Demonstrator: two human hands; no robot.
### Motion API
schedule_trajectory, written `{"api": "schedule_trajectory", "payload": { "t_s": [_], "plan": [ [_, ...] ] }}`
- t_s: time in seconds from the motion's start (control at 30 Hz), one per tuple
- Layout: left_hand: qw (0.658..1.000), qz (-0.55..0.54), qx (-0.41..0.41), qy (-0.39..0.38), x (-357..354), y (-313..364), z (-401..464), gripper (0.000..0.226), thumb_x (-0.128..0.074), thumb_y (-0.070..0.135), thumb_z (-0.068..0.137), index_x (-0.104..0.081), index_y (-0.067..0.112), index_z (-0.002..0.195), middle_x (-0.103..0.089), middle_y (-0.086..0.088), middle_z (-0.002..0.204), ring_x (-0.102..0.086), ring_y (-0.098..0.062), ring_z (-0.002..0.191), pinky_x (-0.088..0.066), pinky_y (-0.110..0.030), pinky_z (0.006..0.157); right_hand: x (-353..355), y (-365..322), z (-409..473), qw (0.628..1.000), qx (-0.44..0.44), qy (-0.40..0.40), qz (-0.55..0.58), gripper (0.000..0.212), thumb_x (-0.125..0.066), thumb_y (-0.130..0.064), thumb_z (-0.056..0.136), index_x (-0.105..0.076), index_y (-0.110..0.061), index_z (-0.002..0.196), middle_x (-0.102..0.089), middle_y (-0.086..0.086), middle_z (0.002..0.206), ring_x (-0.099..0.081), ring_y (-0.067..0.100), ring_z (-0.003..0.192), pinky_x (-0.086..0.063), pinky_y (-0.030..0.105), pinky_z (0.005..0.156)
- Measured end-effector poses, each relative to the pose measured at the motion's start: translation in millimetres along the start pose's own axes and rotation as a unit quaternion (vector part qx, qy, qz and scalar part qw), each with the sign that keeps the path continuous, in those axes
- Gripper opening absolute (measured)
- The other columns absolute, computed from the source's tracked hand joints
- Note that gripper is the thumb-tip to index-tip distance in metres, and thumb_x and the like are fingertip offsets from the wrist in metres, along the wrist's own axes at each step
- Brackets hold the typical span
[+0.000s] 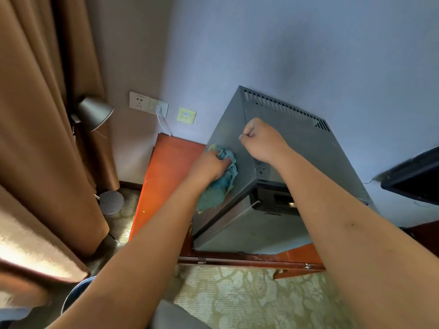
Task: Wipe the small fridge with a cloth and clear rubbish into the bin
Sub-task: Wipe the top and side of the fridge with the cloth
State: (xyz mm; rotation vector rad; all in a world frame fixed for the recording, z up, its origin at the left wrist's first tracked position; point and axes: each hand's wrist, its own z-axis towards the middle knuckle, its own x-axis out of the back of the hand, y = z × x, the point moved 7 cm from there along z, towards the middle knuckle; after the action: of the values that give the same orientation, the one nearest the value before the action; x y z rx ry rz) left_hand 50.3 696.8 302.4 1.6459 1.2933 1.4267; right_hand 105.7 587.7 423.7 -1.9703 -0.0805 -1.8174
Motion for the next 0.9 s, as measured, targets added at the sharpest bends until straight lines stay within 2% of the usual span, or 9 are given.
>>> {"api": "schedule_trajectory", "payload": {
  "t_s": [0.1, 0.23, 0.33, 0.4, 0.5, 0.6, 0.7, 0.77, 0.9],
  "plan": [
    [0.992, 0.102, 0.053, -0.048, -9, -17, -16, 0.048, -0.061, 0.051, 0.092, -0.067, 0.012, 0.119, -0.069, -0.013, 0.114, -0.066, -0.032, 0.100, -0.055, -0.042, 0.092, -5, -7, -15, 0.999, 0.017, -0.028, -0.039, 0.011, -0.051, -0.027, 0.098, -0.053, -0.019, 0.104, -0.060, -0.001, 0.096, -0.058, 0.021, 0.090, -0.042, 0.034, 0.068],
    [0.998, 0.034, 0.015, -0.055, 0, 4, -32, 0.040, -0.068, 0.044, 0.088, -0.067, 0.016, 0.117, -0.069, -0.008, 0.110, -0.066, -0.027, 0.098, -0.055, -0.037, 0.089, -9, -17, -24, 0.995, 0.019, -0.065, -0.077, 0.013, -0.052, -0.026, 0.098, -0.055, -0.015, 0.105, -0.062, 0.004, 0.102, -0.059, 0.025, 0.096, -0.046, 0.035, 0.077],
    [0.997, -0.072, -0.032, -0.026, 12, 28, -38, 0.013, -0.068, 0.035, 0.089, -0.070, 0.022, 0.087, -0.072, -0.003, 0.092, -0.067, -0.021, 0.085, -0.053, -0.032, 0.078, -10, -20, -29, 0.995, 0.013, -0.075, -0.070, 0.016, -0.051, -0.025, 0.099, -0.057, -0.013, 0.107, -0.063, 0.005, 0.105, -0.059, 0.024, 0.098, -0.047, 0.036, 0.080],
    [0.995, -0.089, -0.045, -0.003, 11, 28, -38, 0.021, -0.065, 0.036, 0.090, -0.064, 0.023, 0.074, -0.071, -0.003, 0.083, -0.065, -0.021, 0.077, -0.049, -0.031, 0.069, -11, -18, -32, 0.995, 0.015, -0.074, -0.058, 0.014, -0.051, -0.025, 0.099, -0.059, -0.015, 0.106, -0.063, 0.004, 0.104, -0.060, 0.023, 0.098, -0.047, 0.035, 0.080],
    [0.999, -0.047, -0.022, 0.007, -5, 2, -32, 0.027, -0.059, 0.047, 0.092, -0.068, 0.021, 0.096, -0.073, -0.006, 0.097, -0.067, -0.025, 0.088, -0.051, -0.034, 0.076, -12, -12, -35, 0.997, 0.012, -0.077, -0.030, 0.008, -0.055, -0.024, 0.096, -0.062, -0.023, 0.098, -0.065, -0.005, 0.099, -0.061, 0.016, 0.095, -0.045, 0.031, 0.076],
    [0.994, 0.081, 0.059, -0.050, -20, -32, -33, 0.049, -0.056, 0.052, 0.093, -0.065, 0.014, 0.124, -0.069, -0.011, 0.115, -0.065, -0.031, 0.102, -0.053, -0.037, 0.087, -14, -10, -36, 0.996, 0.006, -0.091, -0.005, 0.005, -0.060, -0.026, 0.094, -0.064, -0.026, 0.094, -0.066, -0.009, 0.097, -0.062, 0.012, 0.094, -0.043, 0.028, 0.073],
    [0.988, 0.069, 0.094, -0.104, -24, -45, -34, 0.057, -0.069, 0.052, 0.079, -0.070, 0.007, 0.114, -0.071, -0.014, 0.110, -0.068, -0.033, 0.099, -0.055, -0.039, 0.081, -15, -10, -34, 0.995, 0.001, -0.095, -0.004, 0.007, -0.062, -0.025, 0.093, -0.067, -0.026, 0.096, -0.066, -0.011, 0.099, -0.062, 0.010, 0.094, -0.044, 0.027, 0.074],
    [0.993, 0.015, 0.072, -0.090, -17, -33, -33, 0.059, -0.071, 0.052, 0.070, -0.070, 0.011, 0.112, -0.073, -0.012, 0.107, -0.069, -0.031, 0.096, -0.058, -0.040, 0.086, -16, -10, -32, 0.996, -0.006, -0.092, -0.008, 0.008, -0.061, -0.024, 0.092, -0.068, -0.027, 0.096, -0.066, -0.013, 0.097, -0.062, 0.010, 0.094, -0.045, 0.028, 0.076],
    [0.995, -0.095, -0.009, -0.037, -1, 3, -28, 0.026, -0.072, 0.038, 0.082, -0.072, 0.019, 0.101, -0.074, -0.006, 0.097, -0.070, -0.025, 0.090, -0.058, -0.042, 0.088, -18, -11, -28, 0.996, -0.008, -0.086, -0.013, 0.008, -0.063, -0.022, 0.091, -0.069, -0.026, 0.093, -0.067, -0.012, 0.094, -0.063, 0.011, 0.093, -0.046, 0.028, 0.076]
  ]
}}
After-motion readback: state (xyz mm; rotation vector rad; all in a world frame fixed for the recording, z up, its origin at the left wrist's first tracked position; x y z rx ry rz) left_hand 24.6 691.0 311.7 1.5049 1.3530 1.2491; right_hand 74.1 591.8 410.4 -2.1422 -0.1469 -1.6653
